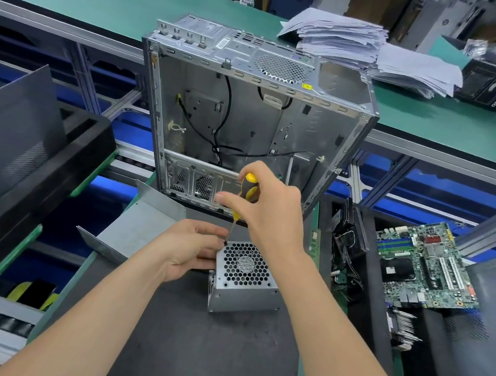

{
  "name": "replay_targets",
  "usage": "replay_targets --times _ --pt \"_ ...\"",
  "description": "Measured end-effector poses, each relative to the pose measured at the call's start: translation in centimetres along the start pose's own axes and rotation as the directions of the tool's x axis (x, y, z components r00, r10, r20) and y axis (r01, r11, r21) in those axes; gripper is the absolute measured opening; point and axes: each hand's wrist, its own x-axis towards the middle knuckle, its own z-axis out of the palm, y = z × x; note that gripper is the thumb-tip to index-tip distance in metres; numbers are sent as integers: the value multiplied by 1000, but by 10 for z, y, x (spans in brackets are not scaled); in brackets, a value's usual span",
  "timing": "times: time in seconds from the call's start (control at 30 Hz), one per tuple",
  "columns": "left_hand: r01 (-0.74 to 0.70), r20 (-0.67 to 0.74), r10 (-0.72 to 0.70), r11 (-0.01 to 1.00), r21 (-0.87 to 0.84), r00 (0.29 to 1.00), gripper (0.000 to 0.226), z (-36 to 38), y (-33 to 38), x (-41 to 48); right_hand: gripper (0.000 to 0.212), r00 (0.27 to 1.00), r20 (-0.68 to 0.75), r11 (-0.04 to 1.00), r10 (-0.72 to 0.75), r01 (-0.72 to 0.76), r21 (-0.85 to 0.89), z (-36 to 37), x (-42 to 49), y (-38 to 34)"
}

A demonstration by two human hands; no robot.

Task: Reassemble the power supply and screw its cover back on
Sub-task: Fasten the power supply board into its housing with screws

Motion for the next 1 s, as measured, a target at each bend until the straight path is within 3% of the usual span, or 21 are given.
replay_targets --times 0.07,0.13,0.27,0.33,0.47,0.6,0.67,0.77,0.9,0.97,1.0 --pt "0 -3 0 1000 3 1000 23 0 0 0 31 990 75 992 -122 124 -21 -2 0 1" --pt "-7 -8 7 1000 13 1000 25 0 0 -1 28 934 244 965 -261 246 92 -11 3 3" --pt "-7 -2 7 1000 27 1000 25 0 0 0 49 718 574 899 -394 171 404 -31 11 4" --pt "0 10 0 1000 17 1000 28 -1 1 0 44 681 613 901 -400 168 401 -34 15 2" --pt "5 18 -4 1000 -15 1000 27 -2 1 0 30 827 489 923 -278 90 373 -30 14 0" --pt "8 6 -8 1000 -7 1000 24 0 1 0 28 962 256 964 -99 28 264 -17 9 1" --pt "15 -3 -15 1000 -3 1000 23 1 1 0 37 993 121 992 -17 1 124 -11 7 3" --pt "22 -9 -22 1000 12 1000 23 2 2 0 44 997 -29 997 65 -64 46 -7 6 6" --pt "21 -12 -20 1000 23 1000 22 3 2 1 30 998 35 997 -42 44 -61 -4 5 7" --pt "16 -5 -16 1000 27 1000 24 3 2 1 21 968 187 983 -170 152 104 -9 5 7" --pt "7 2 -7 1000 26 1000 26 3 2 1 26 923 299 956 -243 175 236 -13 5 7"
